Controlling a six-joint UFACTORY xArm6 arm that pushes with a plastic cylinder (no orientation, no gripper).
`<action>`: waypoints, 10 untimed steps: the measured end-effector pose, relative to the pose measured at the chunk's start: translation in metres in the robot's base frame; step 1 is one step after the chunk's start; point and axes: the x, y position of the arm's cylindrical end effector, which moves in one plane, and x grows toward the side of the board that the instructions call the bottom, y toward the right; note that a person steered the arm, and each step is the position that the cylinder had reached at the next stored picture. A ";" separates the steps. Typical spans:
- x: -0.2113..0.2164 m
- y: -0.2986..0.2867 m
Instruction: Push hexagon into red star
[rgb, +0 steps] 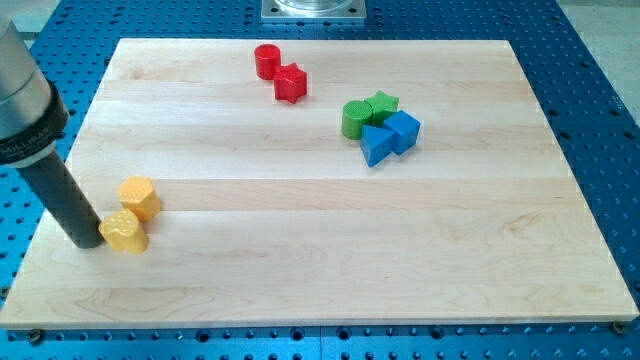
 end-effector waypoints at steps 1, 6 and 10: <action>0.044 0.000; -0.155 0.052; -0.177 0.030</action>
